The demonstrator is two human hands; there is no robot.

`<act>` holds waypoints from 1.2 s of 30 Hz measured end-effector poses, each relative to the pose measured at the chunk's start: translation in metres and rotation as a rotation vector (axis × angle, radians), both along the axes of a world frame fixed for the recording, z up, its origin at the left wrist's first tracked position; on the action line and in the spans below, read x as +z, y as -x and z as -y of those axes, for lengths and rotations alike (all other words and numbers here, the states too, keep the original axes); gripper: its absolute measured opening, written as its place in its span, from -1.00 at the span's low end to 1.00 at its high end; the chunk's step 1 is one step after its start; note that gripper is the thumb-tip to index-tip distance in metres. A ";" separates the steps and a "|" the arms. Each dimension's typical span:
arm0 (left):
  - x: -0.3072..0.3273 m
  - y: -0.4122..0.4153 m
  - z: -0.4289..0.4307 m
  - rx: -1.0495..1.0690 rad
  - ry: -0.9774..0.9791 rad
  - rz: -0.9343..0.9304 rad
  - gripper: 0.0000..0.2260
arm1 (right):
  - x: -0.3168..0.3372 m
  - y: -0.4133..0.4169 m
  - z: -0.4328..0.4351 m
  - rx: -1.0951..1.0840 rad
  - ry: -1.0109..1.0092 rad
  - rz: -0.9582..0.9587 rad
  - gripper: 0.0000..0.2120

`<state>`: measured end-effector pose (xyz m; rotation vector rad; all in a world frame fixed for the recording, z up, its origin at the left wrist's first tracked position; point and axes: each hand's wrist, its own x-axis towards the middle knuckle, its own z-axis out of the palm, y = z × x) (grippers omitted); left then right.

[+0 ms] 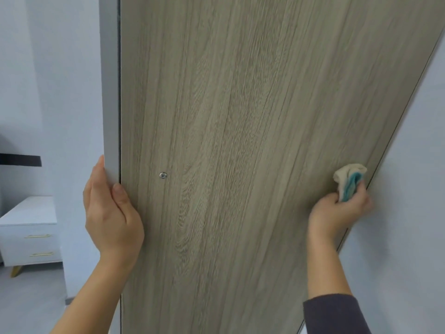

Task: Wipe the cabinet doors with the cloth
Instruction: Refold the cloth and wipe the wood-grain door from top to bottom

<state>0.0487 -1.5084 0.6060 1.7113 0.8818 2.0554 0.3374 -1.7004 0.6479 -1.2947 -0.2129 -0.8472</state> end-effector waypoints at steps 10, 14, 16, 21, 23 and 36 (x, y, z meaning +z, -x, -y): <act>0.000 0.012 -0.002 -0.235 0.025 0.003 -0.58 | -0.032 0.183 -0.096 0.250 0.152 0.398 -0.50; 0.003 0.024 -0.004 -0.441 0.092 0.019 -0.62 | -0.063 0.229 -0.116 0.318 0.253 0.412 -0.43; 0.003 0.030 -0.009 -0.512 0.084 0.016 -0.60 | -0.070 0.239 -0.119 0.339 0.274 0.378 -0.43; -0.011 0.042 -0.015 -0.565 0.045 -0.048 -0.59 | -0.081 0.259 -0.112 0.413 0.357 0.327 -0.50; -0.025 0.044 -0.016 -0.602 0.066 -0.065 -0.58 | -0.089 0.267 -0.110 0.428 0.383 0.333 -0.53; -0.072 0.058 -0.014 -0.743 0.170 -0.098 -0.55 | -0.106 0.287 -0.127 0.381 0.338 0.383 -0.63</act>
